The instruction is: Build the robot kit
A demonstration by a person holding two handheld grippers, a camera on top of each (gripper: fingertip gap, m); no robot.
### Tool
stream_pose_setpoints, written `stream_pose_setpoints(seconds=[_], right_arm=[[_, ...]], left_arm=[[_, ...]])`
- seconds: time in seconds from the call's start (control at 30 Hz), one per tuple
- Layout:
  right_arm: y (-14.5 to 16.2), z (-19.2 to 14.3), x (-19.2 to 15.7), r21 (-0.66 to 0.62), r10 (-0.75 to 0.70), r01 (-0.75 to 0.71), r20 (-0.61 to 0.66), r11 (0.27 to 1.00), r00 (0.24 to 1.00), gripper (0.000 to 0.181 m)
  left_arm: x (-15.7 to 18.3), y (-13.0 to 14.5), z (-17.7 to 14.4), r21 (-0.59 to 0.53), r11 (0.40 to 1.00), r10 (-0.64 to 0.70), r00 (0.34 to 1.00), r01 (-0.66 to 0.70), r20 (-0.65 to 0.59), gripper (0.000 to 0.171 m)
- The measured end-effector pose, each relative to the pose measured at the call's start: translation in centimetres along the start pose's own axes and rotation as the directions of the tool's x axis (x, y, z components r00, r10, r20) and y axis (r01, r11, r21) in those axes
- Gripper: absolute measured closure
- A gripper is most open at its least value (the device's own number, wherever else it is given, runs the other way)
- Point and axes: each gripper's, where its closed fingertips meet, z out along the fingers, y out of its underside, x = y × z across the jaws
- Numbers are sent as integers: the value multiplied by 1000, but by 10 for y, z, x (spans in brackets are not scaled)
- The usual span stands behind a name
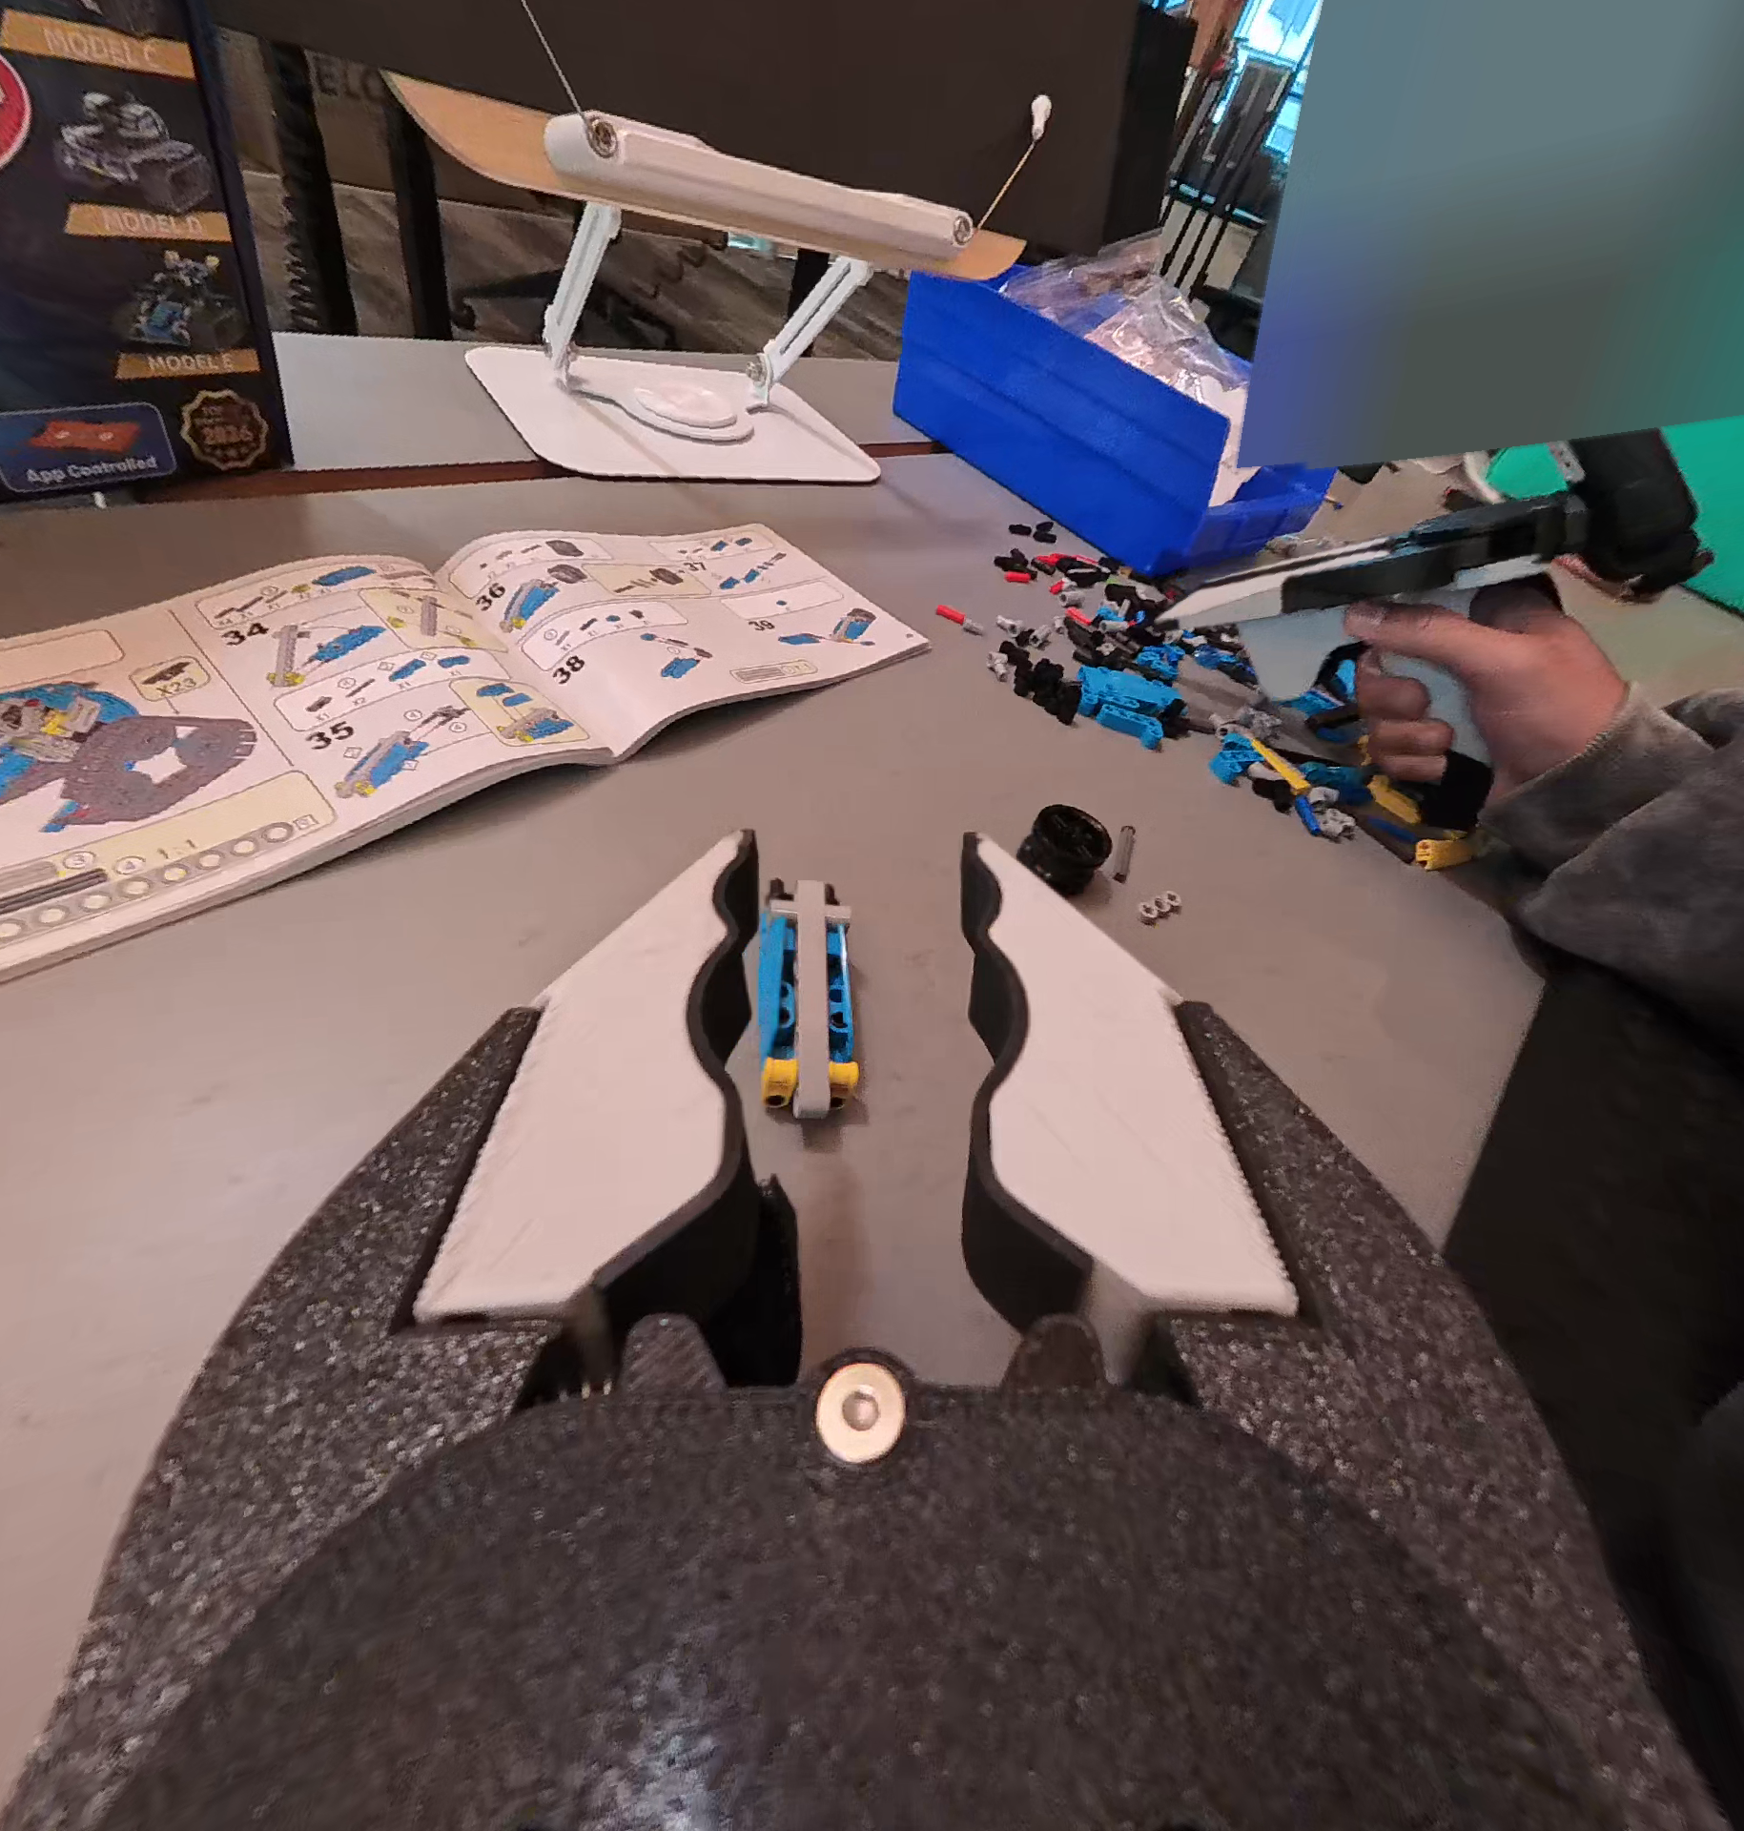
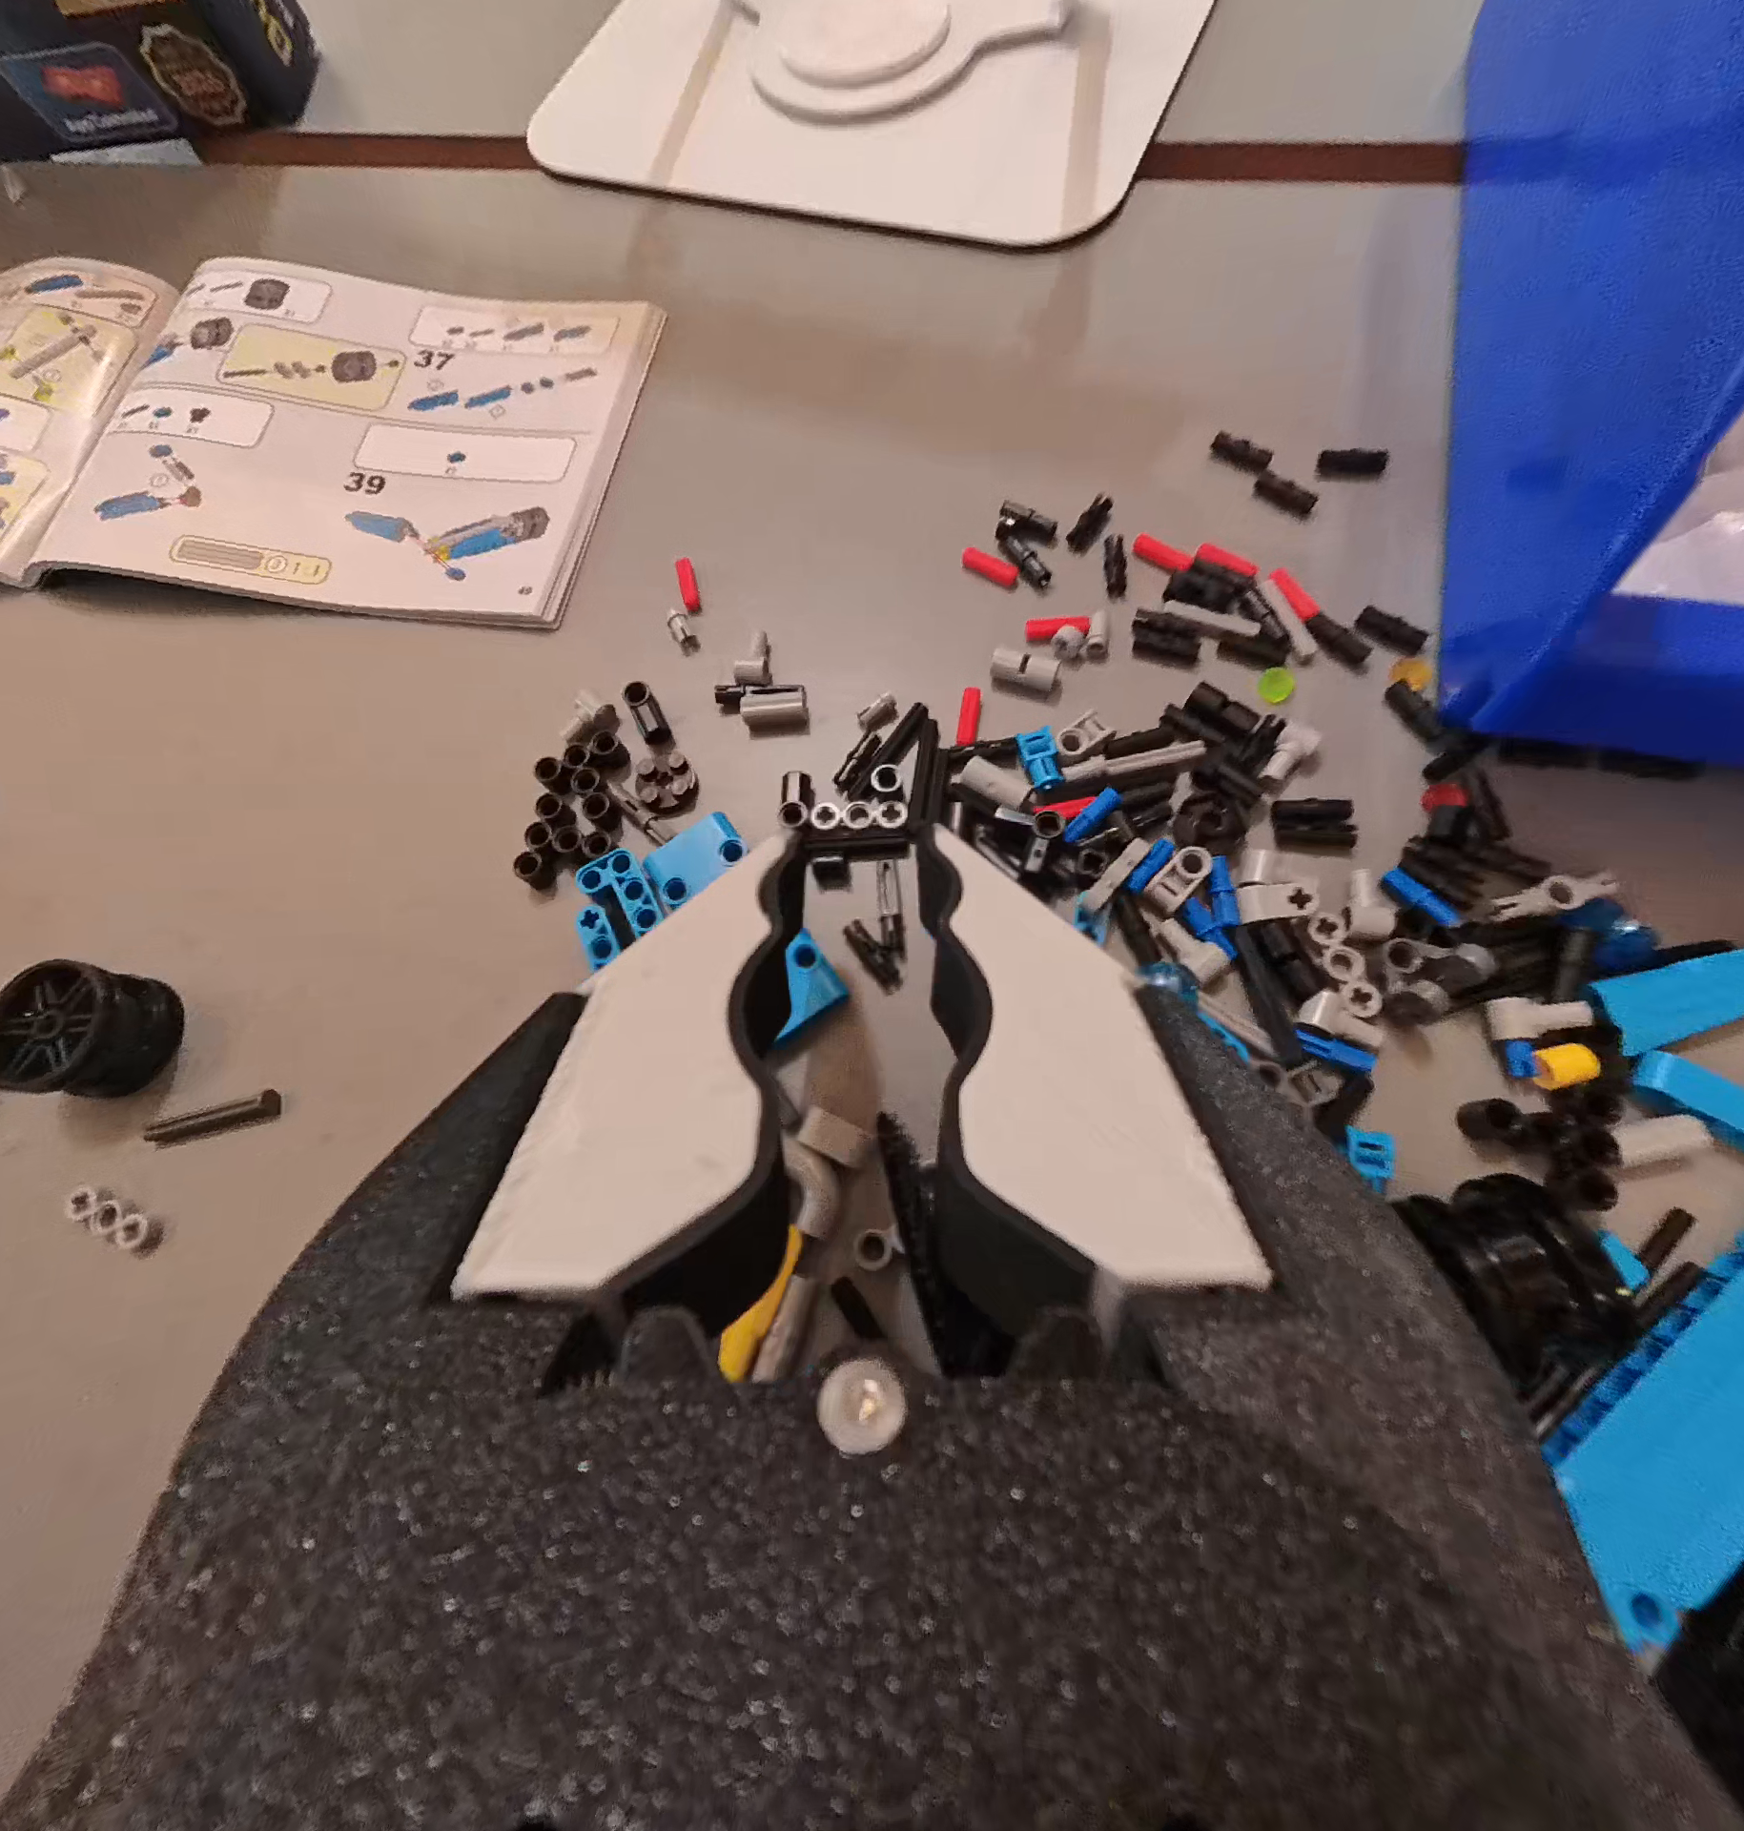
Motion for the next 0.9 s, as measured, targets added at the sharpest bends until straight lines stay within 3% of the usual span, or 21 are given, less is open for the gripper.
stream_pose_setpoints(seconds=[0.2,0.5,0.67,0.9], right_arm=[[1,3,2,-107,-112,105,-65,989,992,159],[4,6,28,-230,-199,175,-87,957,976,161],[3,16,26,-265,-190,170,-52,949,980,161],[8,6,11,-255,-134,136,28,957,991,162]], left_arm=[[-9,-3,0,-5,997,77,996,-77,47,132],[-3,5,5,-39,998,43,999,-43,-6,131],[-1,7,6,-49,998,33,999,-33,-18,132],[-2,6,5,-42,999,8,1000,-9,-26,132]])
